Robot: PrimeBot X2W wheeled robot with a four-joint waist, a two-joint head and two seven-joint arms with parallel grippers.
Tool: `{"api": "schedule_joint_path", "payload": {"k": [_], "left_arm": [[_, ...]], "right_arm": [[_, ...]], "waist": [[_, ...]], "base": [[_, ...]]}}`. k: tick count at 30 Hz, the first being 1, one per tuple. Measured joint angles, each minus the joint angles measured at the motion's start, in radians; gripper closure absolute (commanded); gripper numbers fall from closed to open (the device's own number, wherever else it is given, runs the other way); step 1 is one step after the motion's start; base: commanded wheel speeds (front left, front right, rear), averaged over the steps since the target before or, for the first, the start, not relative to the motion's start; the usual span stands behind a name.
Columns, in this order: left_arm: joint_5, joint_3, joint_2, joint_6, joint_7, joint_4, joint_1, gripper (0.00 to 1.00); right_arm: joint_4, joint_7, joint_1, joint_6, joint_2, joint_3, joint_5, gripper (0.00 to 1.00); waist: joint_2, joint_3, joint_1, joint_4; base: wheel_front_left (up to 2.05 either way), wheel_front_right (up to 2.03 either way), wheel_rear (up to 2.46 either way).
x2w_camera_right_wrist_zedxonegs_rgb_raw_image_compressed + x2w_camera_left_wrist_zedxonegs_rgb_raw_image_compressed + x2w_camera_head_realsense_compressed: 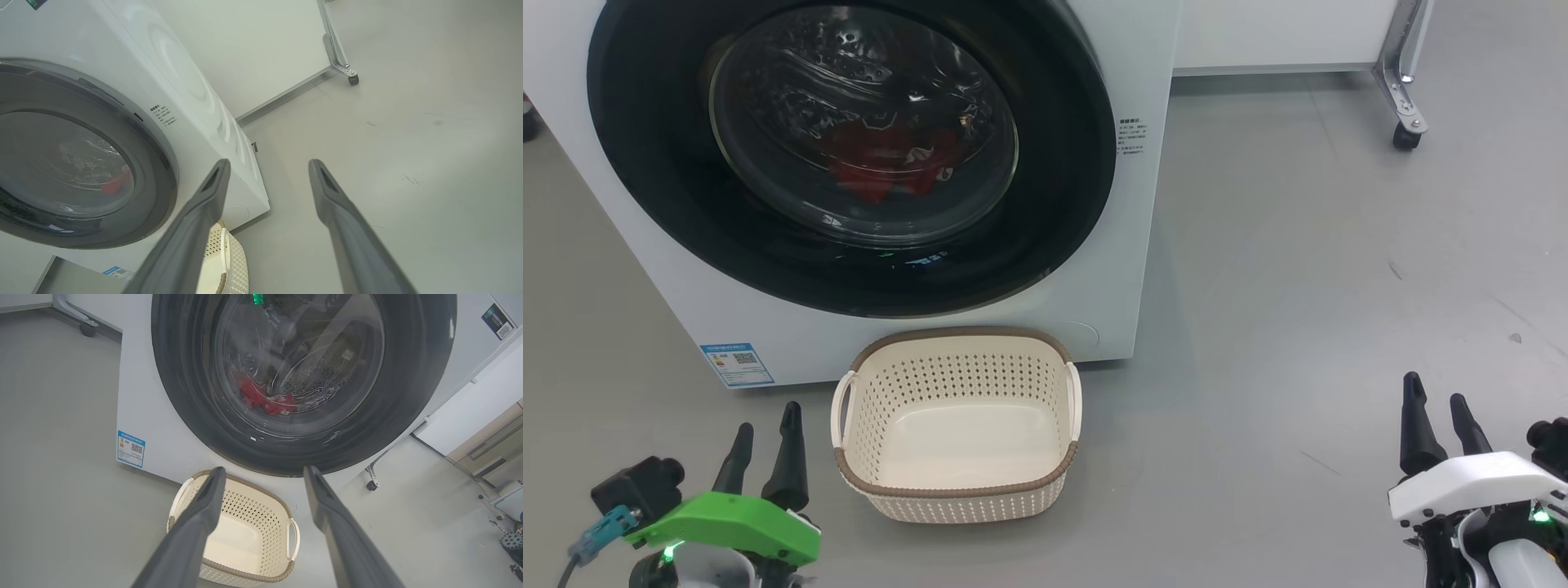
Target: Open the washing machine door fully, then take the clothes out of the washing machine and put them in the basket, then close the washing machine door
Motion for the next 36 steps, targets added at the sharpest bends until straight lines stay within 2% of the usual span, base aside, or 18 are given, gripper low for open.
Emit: {"api": "schedule_joint_path", "payload": {"k": [23, 36], "left_arm": [[0.284, -0.076, -0.001, 0.053, -0.084, 0.013, -0.003, 0.00], [0.388, -0.100, -0.007, 0.065, -0.121, 0.041, -0.003, 0.00]], "right_arm": [[-0.013, -0.086, 0.016, -0.060, -0.020, 0.102, -0.296, 0.00], [-0.021, -0.121, 0.019, -0.077, -0.034, 0.132, -0.420, 0.00]], "waist": [[0.0000, -0.016, 0.0000, 0.002], [0.0000, -0.019, 0.0000, 0.000]], "base": [[0.00, 0.00, 0.00], [0.00, 0.00, 0.00]]}}
